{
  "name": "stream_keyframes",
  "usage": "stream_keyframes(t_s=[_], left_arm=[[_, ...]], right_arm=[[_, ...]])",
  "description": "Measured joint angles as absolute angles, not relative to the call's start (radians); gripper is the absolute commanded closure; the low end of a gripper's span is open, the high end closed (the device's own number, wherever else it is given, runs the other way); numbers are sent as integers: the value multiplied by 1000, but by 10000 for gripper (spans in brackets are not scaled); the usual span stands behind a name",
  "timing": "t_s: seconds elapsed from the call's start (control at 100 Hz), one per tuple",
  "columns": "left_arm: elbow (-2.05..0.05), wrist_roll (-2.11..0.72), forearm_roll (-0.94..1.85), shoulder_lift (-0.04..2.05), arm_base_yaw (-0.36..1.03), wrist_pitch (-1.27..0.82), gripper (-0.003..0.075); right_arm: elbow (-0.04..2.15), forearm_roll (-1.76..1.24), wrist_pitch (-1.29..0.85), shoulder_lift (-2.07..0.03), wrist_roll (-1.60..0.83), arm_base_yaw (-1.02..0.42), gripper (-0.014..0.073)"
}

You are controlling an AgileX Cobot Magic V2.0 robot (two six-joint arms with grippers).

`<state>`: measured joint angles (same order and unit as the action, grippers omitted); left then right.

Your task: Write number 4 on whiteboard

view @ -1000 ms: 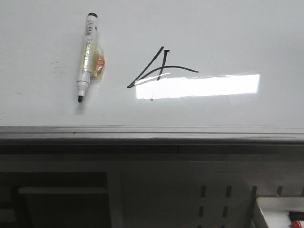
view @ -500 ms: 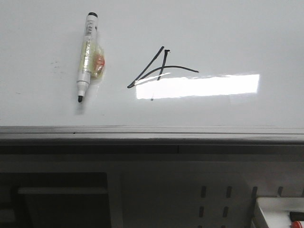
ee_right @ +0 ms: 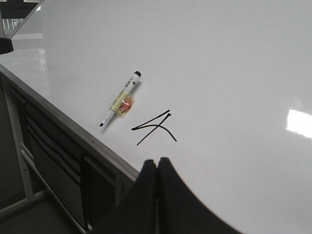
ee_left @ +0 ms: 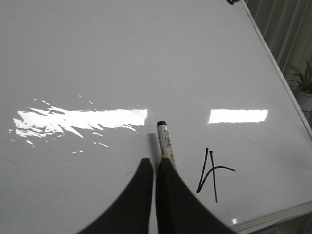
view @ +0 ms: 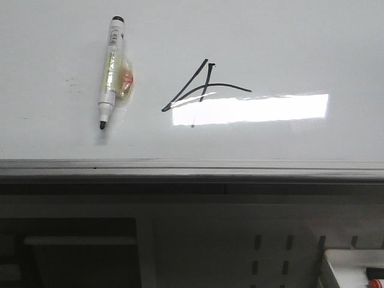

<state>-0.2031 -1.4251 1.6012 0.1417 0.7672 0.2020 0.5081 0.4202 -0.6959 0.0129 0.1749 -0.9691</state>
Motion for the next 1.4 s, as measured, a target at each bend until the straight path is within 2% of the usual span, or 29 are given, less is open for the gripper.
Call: stream_keyframes(t_s=[0.14,0.25,0.32,0.43,0.57,0.8,1.12,1.4], left_arm=[[-183,-1419,1525,120,726,193,741],[-169,-1318,1231,106,652,90,741],[-166,-1142,964,102,589,-7,741],[-152,-705,509,100,465,-117,741],[-121,-331,173,100,315,-182,741],[4,-156,96,66,193,-106,741],[4,-41,51,-5,188,-329,741],[4,-38,49,-5,188,-337,741]], right_arm=[[508,420,-696,13,175,-969,638],[508,420,-696,13,175,-969,638],[508,420,-696,13,175,-969,638],[508,420,-696,13,175,-969,638],[508,420,-696,13,175,-969,638],[508,420,-696,13,176,-969,638],[508,420,-696,13,176,-969,638],[508,420,-696,13,176,-969,638]])
